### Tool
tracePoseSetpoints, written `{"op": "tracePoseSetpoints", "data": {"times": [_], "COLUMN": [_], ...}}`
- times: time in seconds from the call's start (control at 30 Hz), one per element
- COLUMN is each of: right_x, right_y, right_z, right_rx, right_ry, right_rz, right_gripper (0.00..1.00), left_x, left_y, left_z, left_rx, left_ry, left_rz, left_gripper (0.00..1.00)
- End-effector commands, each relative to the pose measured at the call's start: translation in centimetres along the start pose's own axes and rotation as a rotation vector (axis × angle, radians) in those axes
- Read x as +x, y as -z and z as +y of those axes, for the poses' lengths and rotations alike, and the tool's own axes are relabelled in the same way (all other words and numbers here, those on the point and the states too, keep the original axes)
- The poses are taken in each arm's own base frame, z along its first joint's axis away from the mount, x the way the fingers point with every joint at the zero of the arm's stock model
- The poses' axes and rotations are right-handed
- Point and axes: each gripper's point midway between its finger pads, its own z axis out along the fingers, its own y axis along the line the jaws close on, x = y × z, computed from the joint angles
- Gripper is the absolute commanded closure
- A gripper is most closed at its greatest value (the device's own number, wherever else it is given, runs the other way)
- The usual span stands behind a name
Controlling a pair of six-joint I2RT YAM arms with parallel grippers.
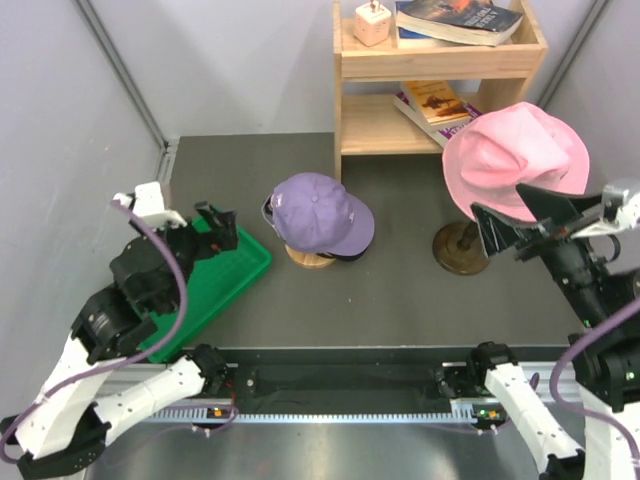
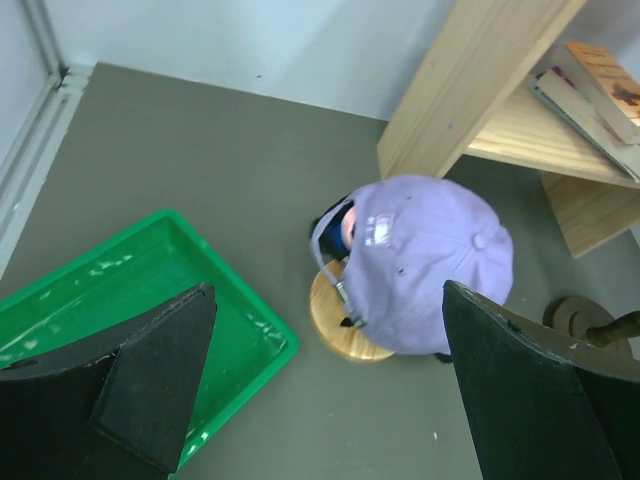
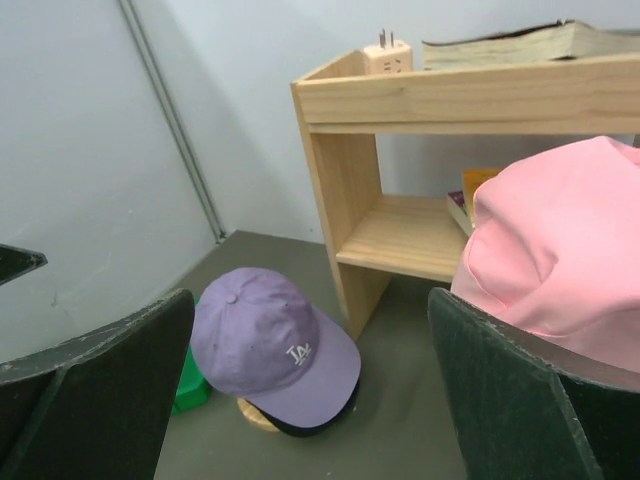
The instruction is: Stack the hats
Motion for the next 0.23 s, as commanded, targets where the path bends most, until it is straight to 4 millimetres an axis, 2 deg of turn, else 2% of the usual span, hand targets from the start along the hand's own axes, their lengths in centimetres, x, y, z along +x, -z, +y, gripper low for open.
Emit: {"op": "tracePoseSetpoints", "data": {"times": [0.0, 0.2], "right_x": [2.4, 3.8], "right_y": [0.7, 1.4], "right_z": [-0.5, -0.4], "right_rx": [0.01, -0.002], "right_ry": [0.021, 0.011], "right_rz": [0.049, 0.068], "right_gripper": [0.0, 0.0], "left_x": [1.6, 1.2], "left_y": [1.3, 1.7], "left_z": [2.6, 3.2], "left_rx": [-0.065, -0.083], "left_ry": [0.001, -0.025], "left_rz": [0.031, 0.032], "left_gripper": [0.01, 0.01]}}
